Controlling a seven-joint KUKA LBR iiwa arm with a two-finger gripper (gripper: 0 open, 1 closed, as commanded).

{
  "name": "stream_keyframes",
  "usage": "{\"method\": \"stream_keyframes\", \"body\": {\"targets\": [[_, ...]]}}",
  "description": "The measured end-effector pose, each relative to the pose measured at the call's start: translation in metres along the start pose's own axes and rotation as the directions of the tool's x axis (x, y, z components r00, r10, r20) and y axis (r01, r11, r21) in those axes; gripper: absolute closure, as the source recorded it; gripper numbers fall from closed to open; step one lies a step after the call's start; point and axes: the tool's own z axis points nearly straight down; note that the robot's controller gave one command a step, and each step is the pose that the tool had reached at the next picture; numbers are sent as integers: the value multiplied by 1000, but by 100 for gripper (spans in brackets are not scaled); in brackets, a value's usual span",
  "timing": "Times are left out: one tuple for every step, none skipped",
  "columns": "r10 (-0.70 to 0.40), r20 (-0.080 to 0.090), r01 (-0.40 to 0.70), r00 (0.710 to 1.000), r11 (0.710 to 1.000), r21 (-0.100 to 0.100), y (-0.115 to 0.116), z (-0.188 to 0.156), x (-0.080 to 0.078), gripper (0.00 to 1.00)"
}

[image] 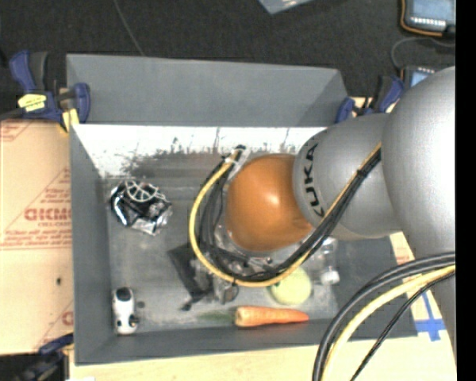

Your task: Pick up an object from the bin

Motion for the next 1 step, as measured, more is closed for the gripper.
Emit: {"method": "stream_keyframes", "body": {"targets": [[1, 0, -1, 1000, 1000, 0, 0, 0, 0, 100]]}}
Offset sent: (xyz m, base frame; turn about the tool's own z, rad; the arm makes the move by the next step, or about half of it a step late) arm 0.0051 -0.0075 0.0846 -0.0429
